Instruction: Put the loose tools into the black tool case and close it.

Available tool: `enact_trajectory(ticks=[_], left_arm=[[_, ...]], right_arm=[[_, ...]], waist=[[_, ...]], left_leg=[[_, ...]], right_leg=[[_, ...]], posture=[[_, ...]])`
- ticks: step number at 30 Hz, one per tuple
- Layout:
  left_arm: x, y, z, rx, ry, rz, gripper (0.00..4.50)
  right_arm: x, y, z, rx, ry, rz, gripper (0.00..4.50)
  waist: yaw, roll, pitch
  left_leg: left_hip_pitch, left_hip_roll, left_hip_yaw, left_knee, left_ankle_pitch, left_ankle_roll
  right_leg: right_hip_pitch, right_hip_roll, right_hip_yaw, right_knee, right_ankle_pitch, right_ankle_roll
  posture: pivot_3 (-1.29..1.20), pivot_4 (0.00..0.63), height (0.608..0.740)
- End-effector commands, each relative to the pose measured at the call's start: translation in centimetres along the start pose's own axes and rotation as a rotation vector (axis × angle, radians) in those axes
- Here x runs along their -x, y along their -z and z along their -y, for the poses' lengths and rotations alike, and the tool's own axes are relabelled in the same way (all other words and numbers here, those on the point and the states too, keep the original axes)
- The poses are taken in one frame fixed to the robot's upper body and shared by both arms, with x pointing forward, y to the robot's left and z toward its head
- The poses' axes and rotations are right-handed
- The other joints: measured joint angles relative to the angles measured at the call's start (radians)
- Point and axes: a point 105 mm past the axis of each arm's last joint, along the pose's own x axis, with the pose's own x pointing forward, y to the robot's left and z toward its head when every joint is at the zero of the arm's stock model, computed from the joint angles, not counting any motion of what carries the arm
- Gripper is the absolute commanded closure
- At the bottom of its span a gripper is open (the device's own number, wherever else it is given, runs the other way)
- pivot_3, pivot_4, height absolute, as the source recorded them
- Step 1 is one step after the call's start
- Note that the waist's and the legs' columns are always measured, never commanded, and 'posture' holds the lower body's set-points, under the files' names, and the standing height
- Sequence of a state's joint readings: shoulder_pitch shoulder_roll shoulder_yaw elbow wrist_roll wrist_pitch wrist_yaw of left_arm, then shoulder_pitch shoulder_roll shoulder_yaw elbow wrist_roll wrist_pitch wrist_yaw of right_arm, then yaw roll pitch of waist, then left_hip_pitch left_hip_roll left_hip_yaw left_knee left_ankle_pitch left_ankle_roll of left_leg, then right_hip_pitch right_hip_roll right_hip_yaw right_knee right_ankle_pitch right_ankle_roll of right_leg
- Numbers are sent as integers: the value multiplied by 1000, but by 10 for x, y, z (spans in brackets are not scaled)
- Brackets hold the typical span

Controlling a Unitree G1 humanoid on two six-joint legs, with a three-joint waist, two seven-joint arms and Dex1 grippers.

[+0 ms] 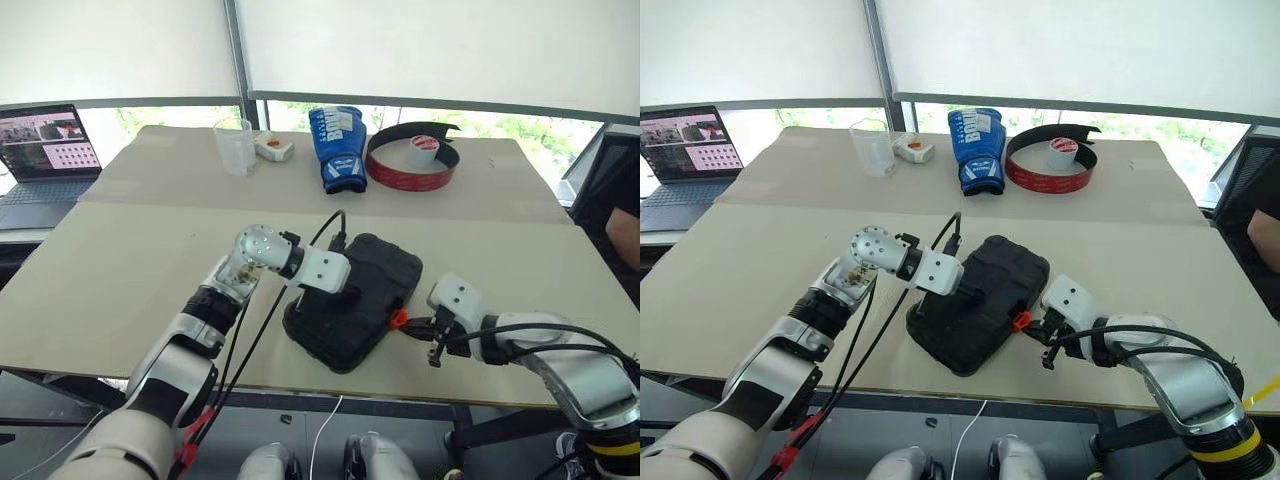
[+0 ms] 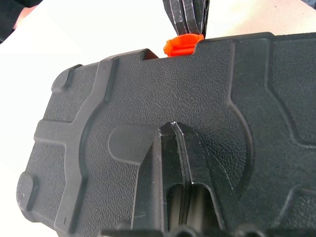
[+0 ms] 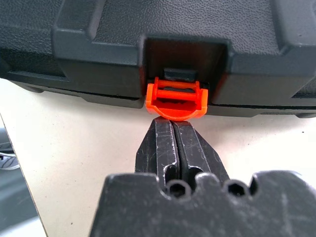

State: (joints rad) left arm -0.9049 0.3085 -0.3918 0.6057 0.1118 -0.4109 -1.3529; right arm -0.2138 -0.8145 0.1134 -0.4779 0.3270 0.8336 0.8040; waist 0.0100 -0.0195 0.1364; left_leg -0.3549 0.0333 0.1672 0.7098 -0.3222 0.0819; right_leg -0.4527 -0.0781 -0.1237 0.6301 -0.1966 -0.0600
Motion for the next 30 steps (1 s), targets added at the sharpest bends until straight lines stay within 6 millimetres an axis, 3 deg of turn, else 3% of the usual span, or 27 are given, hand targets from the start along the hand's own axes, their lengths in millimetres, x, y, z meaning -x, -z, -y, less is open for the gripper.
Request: enact_trajectory(ticks=[1,15,30], left_arm=[[-31,23,46,106,162,-48,4500],[-31,24,55,118,178,-49,4500],[-31,26,56,130,175,-48,4500]], right_arm=[[2,-42,-1,145,7,144,4467],[5,-38,9,277,8,91,4467],[-1,-64,9,356,2,140,4467]], waist=[[-4,1,0],[-13,0,-1],[-25,-2,-3]], left_leg=[[0,0,0,0,0,0],[0,0,0,-3,1,-1],[2,0,0,-8,3,-5]], right_leg=[[0,0,0,0,0,0],[-2,1,0,0,0,0],[-2,1,0,-1,0,0]], posture=[[0,150,727],[0,150,727],[0,150,727]])
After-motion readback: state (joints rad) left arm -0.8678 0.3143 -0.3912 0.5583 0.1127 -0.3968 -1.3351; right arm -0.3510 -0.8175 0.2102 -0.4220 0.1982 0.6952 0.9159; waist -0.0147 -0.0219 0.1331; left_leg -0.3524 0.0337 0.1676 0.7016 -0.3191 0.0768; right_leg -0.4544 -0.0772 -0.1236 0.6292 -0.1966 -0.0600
